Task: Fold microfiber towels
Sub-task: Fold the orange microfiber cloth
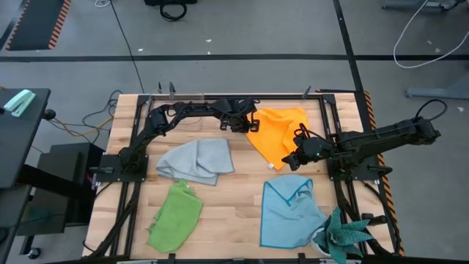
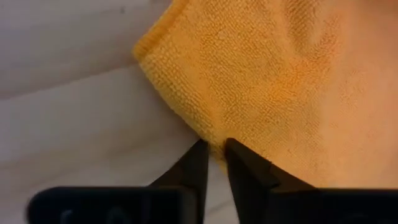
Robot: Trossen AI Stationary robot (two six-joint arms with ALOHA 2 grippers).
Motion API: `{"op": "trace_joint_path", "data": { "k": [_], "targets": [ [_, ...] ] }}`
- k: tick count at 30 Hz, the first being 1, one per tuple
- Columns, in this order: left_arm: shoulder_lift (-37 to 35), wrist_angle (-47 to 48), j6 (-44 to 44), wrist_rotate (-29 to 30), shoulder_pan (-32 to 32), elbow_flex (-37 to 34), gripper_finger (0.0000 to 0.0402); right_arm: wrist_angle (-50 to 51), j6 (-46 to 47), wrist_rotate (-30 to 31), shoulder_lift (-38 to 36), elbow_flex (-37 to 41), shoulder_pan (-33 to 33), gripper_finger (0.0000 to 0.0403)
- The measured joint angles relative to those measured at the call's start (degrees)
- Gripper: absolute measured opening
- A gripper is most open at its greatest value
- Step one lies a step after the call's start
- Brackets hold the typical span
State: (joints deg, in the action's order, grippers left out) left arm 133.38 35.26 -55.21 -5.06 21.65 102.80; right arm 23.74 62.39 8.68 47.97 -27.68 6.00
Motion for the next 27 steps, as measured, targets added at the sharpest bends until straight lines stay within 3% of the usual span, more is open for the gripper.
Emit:
{"op": "trace_joint_path", "data": {
  "k": [3, 12, 20, 27],
  "targets": [
    [0.0, -2.2, 1.8, 0.6, 0.0, 0.0, 0.0009, 0.1, 0.0, 0.3, 0.0, 0.0, -0.9, 0.0077],
    [-2.4, -2.7, 7.1, 1.5, -2.3, 0.0, 0.0005, -0.9, -1.0, 1.4, 0.0, -0.1, -10.3, 0.0077],
    [-5.9, -1.6, 10.2, 5.5, -4.9, 0.0, 0.0003, 0.4, -11.6, 0.7, 0.0, -3.5, -27.5, 0.0077],
    [-6.6, -0.2, 12.4, 5.8, -6.2, 0.1, 0.0003, 1.6, -21.8, -10.1, 3.1, -3.6, -46.0, 0.0078]
  ]
}}
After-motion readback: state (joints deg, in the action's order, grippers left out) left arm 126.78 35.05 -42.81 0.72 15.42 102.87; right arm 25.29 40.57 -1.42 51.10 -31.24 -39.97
